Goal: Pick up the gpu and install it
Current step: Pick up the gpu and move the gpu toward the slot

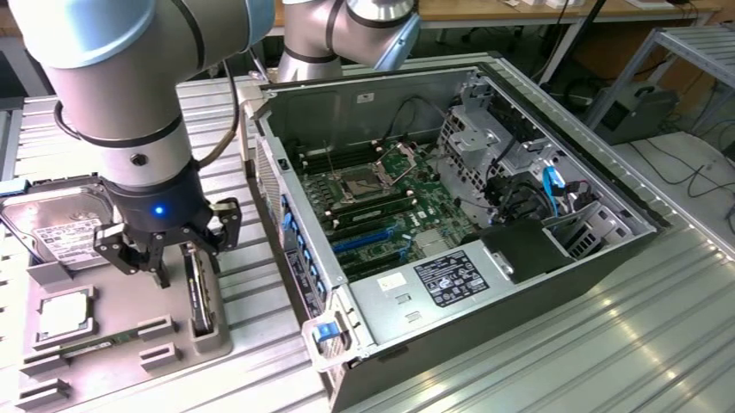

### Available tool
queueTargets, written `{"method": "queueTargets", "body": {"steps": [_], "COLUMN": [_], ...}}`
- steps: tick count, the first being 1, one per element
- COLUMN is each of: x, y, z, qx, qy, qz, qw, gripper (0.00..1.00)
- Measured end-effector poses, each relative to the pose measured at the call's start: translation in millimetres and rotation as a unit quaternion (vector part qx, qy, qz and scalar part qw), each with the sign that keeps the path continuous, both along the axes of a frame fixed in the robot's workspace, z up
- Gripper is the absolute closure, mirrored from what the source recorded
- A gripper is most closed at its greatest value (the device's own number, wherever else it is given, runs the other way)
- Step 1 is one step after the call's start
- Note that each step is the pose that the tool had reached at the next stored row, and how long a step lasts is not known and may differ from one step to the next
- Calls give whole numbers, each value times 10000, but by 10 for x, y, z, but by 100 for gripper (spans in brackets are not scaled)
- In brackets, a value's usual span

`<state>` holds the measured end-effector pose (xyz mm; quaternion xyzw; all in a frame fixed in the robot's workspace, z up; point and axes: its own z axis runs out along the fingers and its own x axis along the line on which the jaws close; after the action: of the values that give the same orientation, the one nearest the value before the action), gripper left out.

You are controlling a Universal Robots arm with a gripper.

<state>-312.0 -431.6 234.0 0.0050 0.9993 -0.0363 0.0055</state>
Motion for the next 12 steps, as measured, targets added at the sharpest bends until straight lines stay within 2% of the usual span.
{"method": "queueTargets", "body": {"steps": [7, 10, 12], "x": [0, 0, 0], "y": [-1, -18, -46], "z": [-77, -99, -113], "qx": [0, 0, 0], "qy": [0, 0, 0], "qz": [-12, -31, -44], "qw": [10000, 10000, 10000], "gripper": [38, 38, 38]}}
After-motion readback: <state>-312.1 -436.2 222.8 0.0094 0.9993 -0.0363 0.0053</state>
